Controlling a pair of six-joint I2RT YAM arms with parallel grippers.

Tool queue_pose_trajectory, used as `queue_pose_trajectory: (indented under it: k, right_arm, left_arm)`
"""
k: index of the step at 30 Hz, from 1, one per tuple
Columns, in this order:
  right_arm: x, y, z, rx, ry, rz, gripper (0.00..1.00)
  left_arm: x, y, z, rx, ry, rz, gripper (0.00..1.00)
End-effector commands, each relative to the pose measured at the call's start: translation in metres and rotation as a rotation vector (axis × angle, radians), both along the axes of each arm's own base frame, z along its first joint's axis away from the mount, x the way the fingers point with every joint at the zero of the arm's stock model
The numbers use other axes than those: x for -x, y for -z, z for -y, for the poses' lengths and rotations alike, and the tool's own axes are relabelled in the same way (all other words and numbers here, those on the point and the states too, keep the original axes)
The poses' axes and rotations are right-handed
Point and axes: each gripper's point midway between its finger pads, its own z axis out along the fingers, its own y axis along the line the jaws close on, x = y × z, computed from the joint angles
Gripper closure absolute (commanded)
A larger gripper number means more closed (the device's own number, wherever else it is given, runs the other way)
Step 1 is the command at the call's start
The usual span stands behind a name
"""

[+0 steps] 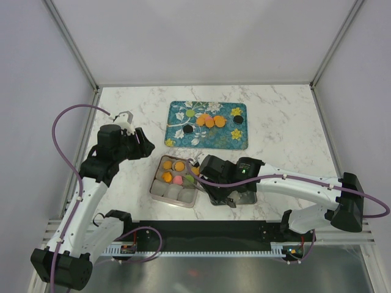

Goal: Pack the cookies

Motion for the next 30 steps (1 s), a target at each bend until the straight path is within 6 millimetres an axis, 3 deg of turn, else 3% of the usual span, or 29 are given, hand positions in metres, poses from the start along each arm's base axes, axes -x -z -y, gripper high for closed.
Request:
queue_pose_trajectory:
  k: [1,30]
  right_arm:
    - [-0.002,-0.01,0.001,-0.019,0.002,0.03,0.58]
    - [-0.002,-0.025,-0.002,-0.013,-0.03,0.028,0.52]
  left_arm:
    - [-0.003,-0.004,0.002,0.004,0.005,0.025,0.4]
    - [-0.003,-0.006,0.001,0.005,0.003,0.03,0.4]
